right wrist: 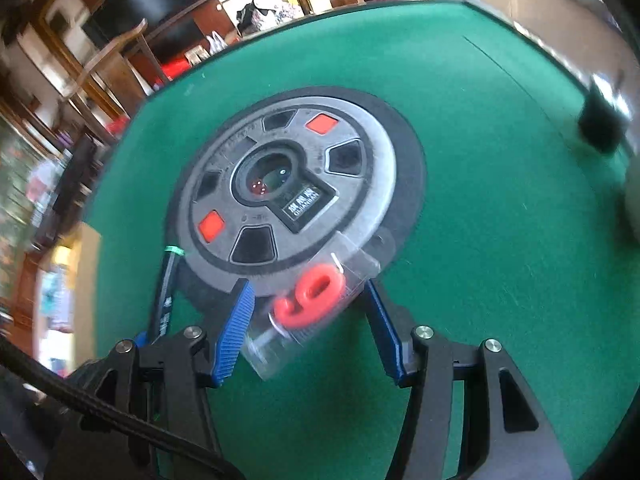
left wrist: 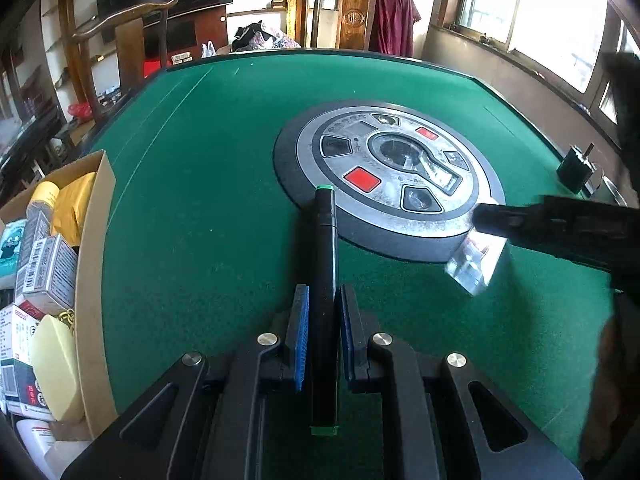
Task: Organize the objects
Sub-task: 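Grasp a black marker with the left tool while the right tool grasps the red candle package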
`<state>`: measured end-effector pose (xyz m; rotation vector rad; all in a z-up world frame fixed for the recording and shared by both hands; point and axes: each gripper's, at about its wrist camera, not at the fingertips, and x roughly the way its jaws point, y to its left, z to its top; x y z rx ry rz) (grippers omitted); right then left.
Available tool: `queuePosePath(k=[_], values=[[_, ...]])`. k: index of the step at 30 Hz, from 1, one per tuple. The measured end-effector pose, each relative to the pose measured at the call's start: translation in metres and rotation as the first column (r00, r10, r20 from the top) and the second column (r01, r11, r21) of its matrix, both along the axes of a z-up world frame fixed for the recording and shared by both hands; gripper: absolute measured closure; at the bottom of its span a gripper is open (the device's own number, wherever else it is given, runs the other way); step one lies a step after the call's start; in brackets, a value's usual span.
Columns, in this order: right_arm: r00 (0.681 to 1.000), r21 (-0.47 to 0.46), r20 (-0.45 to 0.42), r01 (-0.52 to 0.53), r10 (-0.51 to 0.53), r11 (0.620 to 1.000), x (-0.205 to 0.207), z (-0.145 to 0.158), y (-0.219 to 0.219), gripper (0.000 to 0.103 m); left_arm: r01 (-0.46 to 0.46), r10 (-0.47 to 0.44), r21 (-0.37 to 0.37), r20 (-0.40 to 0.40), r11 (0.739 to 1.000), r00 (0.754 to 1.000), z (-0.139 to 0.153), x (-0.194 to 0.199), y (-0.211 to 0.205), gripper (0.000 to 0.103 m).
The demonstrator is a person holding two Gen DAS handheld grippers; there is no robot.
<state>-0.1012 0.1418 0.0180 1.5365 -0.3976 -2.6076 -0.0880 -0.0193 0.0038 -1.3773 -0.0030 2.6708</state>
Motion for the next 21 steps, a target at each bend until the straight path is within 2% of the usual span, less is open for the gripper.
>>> queuePosePath(k=[3, 4, 5, 6, 7, 9, 13, 16, 21], values=[[0.998, 0.176, -0.031, -0.056, 0.063, 0.983, -0.006, -0.002, -0.026, 0.046, 0.001, -0.001, 0.009, -0.001, 1.000, 1.000, 0.000, 0.000, -0.001, 0.091], [0.995, 0.226, -0.050, -0.077, 0.091, 0.971, -0.005, -0.003, -0.031, 0.058, 0.003, -0.003, 0.006, -0.002, 1.000, 1.000, 0.000, 0.001, -0.001, 0.091], [0.992, 0.246, -0.062, -0.089, 0.107, 0.965, -0.003, -0.003, -0.031, 0.065, 0.003, -0.003, 0.003, -0.004, 1.000, 1.000, 0.001, 0.003, -0.002, 0.091], [0.990, 0.252, -0.070, -0.101, 0.122, 0.962, 0.000, -0.002, -0.026, 0.079, 0.003, -0.003, 0.000, -0.007, 1.000, 1.000, 0.001, 0.004, -0.001, 0.091], [0.988, 0.242, -0.070, -0.115, 0.135, 0.963, 0.001, -0.002, -0.021, 0.079, 0.005, -0.005, -0.008, -0.009, 1.000, 1.000, 0.001, 0.004, 0.000, 0.091], [0.989, 0.161, -0.075, -0.118, 0.131, 0.980, 0.004, -0.001, -0.003, 0.079, 0.003, -0.003, -0.010, -0.011, 1.000, 1.000, 0.001, 0.004, 0.001, 0.091], [0.989, 0.063, -0.103, -0.098, 0.104, 0.993, 0.008, 0.006, 0.017, 0.079, 0.000, 0.001, 0.035, -0.022, 0.999, 1.000, 0.004, 0.006, -0.003, 0.091], [0.981, 0.049, -0.156, -0.111, 0.117, 0.993, 0.011, 0.018, 0.011, 0.079, 0.003, 0.001, 0.072, -0.050, 0.997, 0.999, 0.010, 0.008, -0.006, 0.091], [0.972, 0.028, -0.176, -0.154, 0.157, 0.988, 0.016, 0.024, -0.001, 0.079, -0.025, 0.032, 0.090, -0.072, 0.996, 0.997, 0.015, 0.009, -0.012, 0.091]])
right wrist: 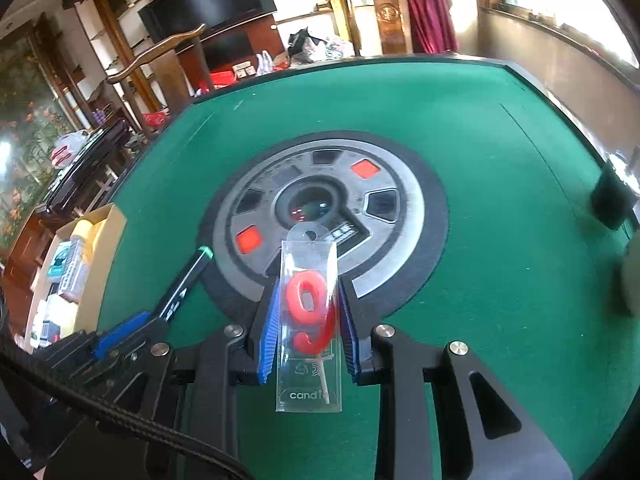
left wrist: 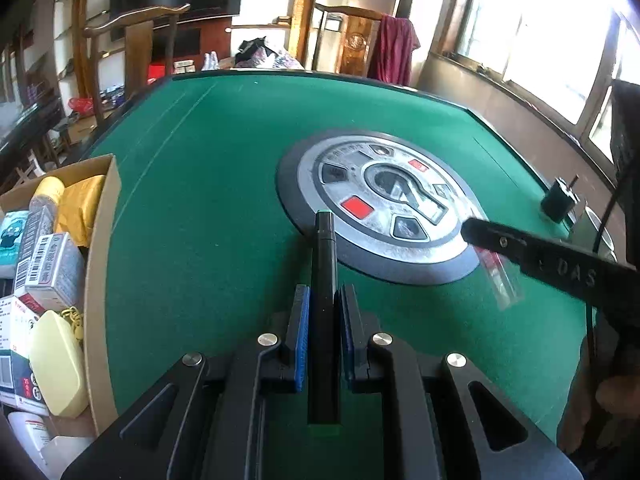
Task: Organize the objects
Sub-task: 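Grasp a black marker with the left tool while the right tool grasps the red candle package, then carry the black marker and candle package over the tray with both tools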
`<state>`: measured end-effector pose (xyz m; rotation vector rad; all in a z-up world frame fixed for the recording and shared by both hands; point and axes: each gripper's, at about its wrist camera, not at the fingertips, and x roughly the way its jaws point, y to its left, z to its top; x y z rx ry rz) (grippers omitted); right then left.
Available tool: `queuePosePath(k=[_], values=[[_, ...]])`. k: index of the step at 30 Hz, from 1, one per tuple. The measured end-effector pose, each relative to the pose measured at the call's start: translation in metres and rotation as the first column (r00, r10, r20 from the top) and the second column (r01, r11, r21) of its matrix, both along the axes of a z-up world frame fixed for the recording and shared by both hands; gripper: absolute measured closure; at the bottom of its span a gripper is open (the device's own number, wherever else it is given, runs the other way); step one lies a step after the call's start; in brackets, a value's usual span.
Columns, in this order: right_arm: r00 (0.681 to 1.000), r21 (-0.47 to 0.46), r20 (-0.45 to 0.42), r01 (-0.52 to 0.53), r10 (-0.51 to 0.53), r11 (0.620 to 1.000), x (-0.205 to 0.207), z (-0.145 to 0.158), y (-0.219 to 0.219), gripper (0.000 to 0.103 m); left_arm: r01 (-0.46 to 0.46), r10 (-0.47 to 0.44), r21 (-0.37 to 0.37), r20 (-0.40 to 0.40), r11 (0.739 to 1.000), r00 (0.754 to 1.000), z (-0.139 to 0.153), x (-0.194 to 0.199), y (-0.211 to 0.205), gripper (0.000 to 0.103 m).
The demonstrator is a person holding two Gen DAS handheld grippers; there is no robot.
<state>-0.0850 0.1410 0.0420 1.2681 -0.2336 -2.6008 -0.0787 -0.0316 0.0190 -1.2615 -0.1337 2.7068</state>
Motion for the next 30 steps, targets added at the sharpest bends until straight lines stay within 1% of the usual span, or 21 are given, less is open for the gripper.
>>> queuePosePath(k=[2, 5, 11, 17, 19, 20, 23, 25, 30], values=[[1.000, -0.009, 0.000, -0.013, 0.013, 1.000, 0.001, 0.001, -0.003, 0.079, -0.008, 0.008, -0.008, -0.002, 1.000, 1.000, 0.000, 0.000, -0.001, 0.091], [1.000, -0.016, 0.003, -0.023, 0.023, 1.000, 0.005, 0.003, -0.009, 0.078, -0.019, 0.019, -0.021, 0.019, 1.000, 1.000, -0.005, -0.001, -0.002, 0.091], [0.999, -0.010, 0.004, -0.044, 0.044, 0.999, 0.009, 0.001, -0.017, 0.078, -0.006, 0.008, -0.056, 0.045, 0.998, 0.999, -0.013, -0.004, 0.004, 0.091], [0.998, -0.006, 0.023, -0.053, 0.053, 0.999, 0.008, -0.005, -0.021, 0.078, -0.015, 0.020, -0.117, 0.038, 0.993, 0.999, -0.017, -0.013, 0.014, 0.091], [0.998, -0.005, 0.023, -0.053, 0.053, 0.999, 0.009, -0.005, -0.022, 0.078, -0.014, 0.018, -0.163, 0.022, 0.987, 1.000, -0.018, -0.014, 0.020, 0.090], [0.998, -0.005, 0.022, -0.054, 0.054, 0.999, 0.009, -0.005, -0.021, 0.078, -0.012, 0.016, -0.172, 0.019, 0.985, 1.000, -0.018, -0.014, 0.021, 0.090], [0.998, -0.005, 0.022, -0.054, 0.054, 0.999, 0.009, -0.005, -0.021, 0.078, -0.025, 0.028, -0.139, 0.021, 0.990, 0.999, -0.018, -0.013, 0.015, 0.091], [0.999, -0.006, 0.017, -0.051, 0.051, 0.999, 0.009, -0.005, -0.021, 0.078, -0.034, 0.037, -0.133, 0.019, 0.991, 0.999, -0.017, -0.012, 0.013, 0.091], [0.999, -0.016, 0.005, -0.048, 0.049, 0.999, 0.010, -0.001, -0.019, 0.078, -0.058, 0.055, -0.117, -0.025, 0.991, 0.998, -0.009, -0.002, 0.009, 0.091]])
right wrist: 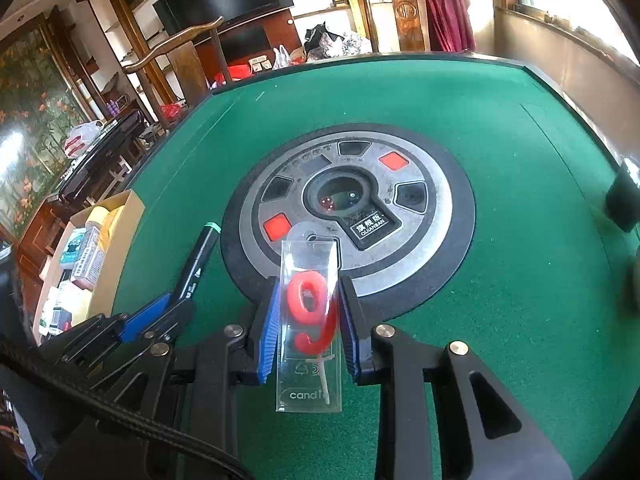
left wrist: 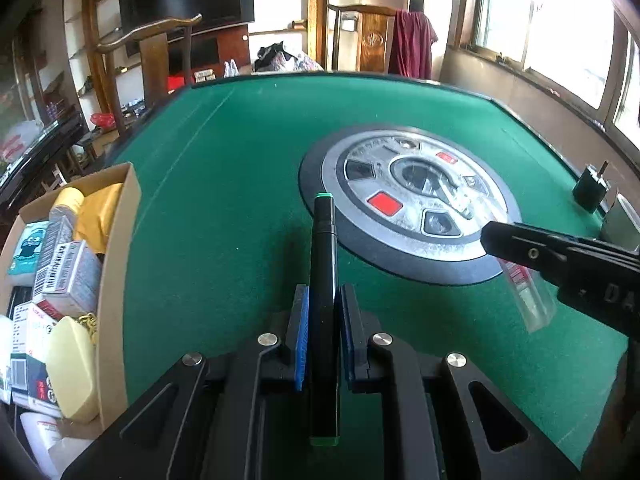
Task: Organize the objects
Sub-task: 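Carry the black marker and candle package over the tray with both tools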
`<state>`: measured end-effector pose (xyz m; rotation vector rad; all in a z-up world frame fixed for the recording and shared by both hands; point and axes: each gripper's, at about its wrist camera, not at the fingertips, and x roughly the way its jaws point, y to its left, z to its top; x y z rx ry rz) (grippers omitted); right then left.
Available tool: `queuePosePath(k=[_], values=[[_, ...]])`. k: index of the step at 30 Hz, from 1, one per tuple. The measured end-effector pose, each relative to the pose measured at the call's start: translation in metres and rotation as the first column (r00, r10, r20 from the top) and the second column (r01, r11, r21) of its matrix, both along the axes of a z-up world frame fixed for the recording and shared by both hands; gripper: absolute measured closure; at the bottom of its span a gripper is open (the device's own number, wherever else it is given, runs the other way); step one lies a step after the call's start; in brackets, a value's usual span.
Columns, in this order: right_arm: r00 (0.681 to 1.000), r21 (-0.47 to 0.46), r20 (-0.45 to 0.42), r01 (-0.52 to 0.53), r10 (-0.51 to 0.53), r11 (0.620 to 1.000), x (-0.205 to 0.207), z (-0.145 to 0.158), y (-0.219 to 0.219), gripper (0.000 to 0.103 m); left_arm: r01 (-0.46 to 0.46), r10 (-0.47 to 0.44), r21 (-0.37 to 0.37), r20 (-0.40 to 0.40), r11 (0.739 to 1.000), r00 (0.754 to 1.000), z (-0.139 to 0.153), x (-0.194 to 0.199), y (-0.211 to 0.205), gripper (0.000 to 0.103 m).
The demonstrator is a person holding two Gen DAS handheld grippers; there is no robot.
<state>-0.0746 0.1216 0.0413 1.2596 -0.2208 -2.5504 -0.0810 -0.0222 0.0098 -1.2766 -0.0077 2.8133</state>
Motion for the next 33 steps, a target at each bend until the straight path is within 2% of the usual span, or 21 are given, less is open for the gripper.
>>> queuePosePath(k=[10, 15, 20, 27, 33], values=[[0.999, -0.015, -0.019, -0.031, 0.031, 0.999, 0.005, 0.005, -0.009, 0.078, -0.026, 0.030, 0.041, -0.099, 0.999, 0.995, 0.025, 0.032, -0.007, 0.091], [0.997, -0.035, -0.031, -0.075, 0.074, 0.997, 0.012, 0.007, -0.020, 0.078, -0.018, 0.033, 0.101, -0.140, 0.995, 0.990, 0.043, 0.055, -0.019, 0.091], [0.993, -0.102, -0.025, -0.120, 0.118, 0.988, 0.023, 0.013, -0.038, 0.078, -0.013, 0.038, 0.131, -0.185, 0.991, 0.982, 0.064, 0.073, -0.035, 0.091], [0.979, -0.146, -0.049, -0.202, 0.197, 0.968, 0.047, 0.023, -0.082, 0.078, -0.072, 0.112, 0.186, -0.219, 0.980, 0.969, 0.082, 0.097, -0.090, 0.091], [0.957, -0.141, -0.063, -0.291, 0.285, 0.946, 0.059, 0.030, -0.135, 0.078, -0.166, 0.218, 0.225, -0.229, 0.960, 0.949, 0.080, 0.115, -0.144, 0.091]])
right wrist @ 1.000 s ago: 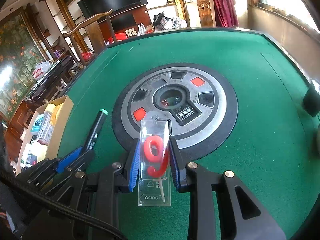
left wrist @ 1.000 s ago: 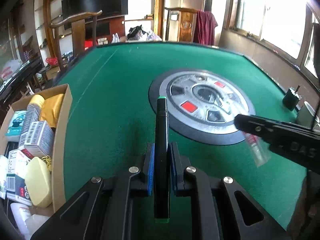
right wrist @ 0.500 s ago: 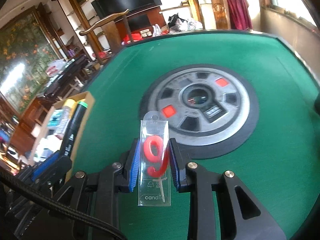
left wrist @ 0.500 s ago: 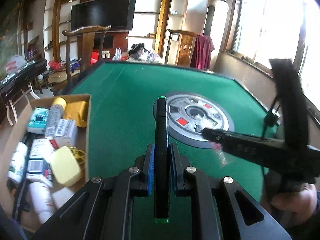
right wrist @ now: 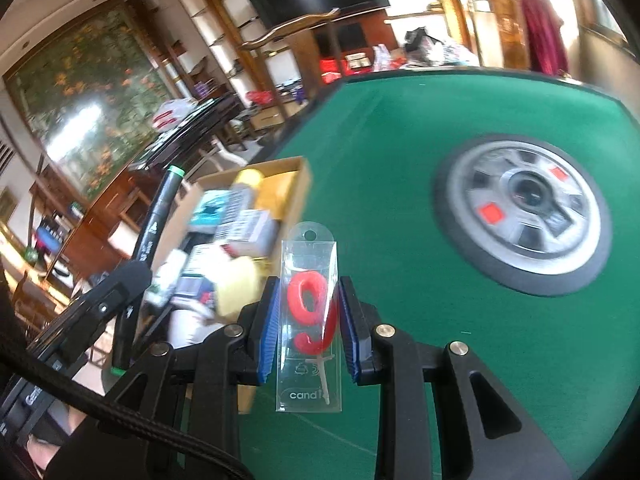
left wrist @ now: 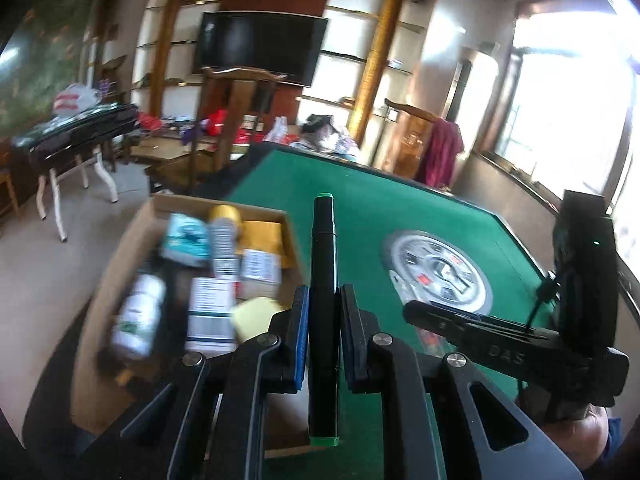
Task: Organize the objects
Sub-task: 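Carry the black marker and candle package over the tray with both tools, then lower the marker and candle package into the tray and open both tools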
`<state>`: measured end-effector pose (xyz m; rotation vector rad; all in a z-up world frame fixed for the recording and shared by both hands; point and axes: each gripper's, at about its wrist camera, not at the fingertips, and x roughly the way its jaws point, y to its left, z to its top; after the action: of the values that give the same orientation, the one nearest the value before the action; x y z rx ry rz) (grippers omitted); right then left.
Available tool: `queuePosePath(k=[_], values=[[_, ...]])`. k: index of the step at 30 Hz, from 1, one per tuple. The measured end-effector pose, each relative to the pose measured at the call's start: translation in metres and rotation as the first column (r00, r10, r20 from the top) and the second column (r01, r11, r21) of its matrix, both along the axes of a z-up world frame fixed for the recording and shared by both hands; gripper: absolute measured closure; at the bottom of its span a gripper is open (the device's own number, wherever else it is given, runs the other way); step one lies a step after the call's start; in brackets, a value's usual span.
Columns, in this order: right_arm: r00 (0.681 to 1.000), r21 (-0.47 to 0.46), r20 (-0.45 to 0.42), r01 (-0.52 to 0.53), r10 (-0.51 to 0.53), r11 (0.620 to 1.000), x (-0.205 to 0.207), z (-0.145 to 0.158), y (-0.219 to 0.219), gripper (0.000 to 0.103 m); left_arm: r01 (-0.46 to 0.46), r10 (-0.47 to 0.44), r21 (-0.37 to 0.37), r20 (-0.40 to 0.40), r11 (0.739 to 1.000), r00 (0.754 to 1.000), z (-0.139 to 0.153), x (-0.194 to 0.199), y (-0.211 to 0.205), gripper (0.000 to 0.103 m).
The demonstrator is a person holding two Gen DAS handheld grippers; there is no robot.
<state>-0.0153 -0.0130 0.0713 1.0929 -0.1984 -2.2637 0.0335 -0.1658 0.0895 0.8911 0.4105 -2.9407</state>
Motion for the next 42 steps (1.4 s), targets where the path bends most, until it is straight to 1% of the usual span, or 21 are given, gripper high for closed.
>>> queuePosePath(k=[4, 7, 13, 23, 28, 32, 42], values=[[0.999, 0.013, 0.009, -0.046, 0.046, 0.999, -0.001, -0.003, -0.032, 0.078, -0.057, 0.057, 0.025, 0.012, 0.998, 0.998, -0.007, 0.004, -0.030, 0.091], [0.997, 0.030, 0.020, -0.077, 0.076, 0.997, -0.003, -0.007, -0.055, 0.078, -0.094, 0.092, 0.050, 0.038, 0.994, 0.995, -0.018, 0.002, -0.050, 0.091], [0.994, 0.076, 0.044, -0.103, 0.100, 0.992, -0.010, -0.018, -0.089, 0.078, -0.126, 0.117, 0.088, 0.095, 0.988, 0.989, -0.042, -0.011, -0.070, 0.091], [0.993, 0.119, 0.062, -0.104, 0.097, 0.987, -0.026, -0.024, -0.114, 0.078, -0.141, 0.120, 0.124, 0.166, 0.982, 0.979, -0.063, -0.020, -0.080, 0.091], [0.993, 0.133, 0.076, -0.105, 0.096, 0.985, -0.031, -0.031, -0.121, 0.078, -0.151, 0.126, 0.129, 0.182, 0.980, 0.975, -0.067, -0.019, -0.083, 0.091], [0.994, 0.150, 0.062, -0.103, 0.095, 0.983, -0.032, -0.031, -0.127, 0.078, -0.153, 0.127, 0.131, 0.187, 0.980, 0.974, -0.069, -0.018, -0.085, 0.091], [0.994, 0.207, 0.027, -0.109, 0.106, 0.972, -0.036, -0.026, -0.146, 0.078, -0.159, 0.139, 0.096, 0.190, 0.983, 0.972, -0.069, -0.018, -0.084, 0.091]])
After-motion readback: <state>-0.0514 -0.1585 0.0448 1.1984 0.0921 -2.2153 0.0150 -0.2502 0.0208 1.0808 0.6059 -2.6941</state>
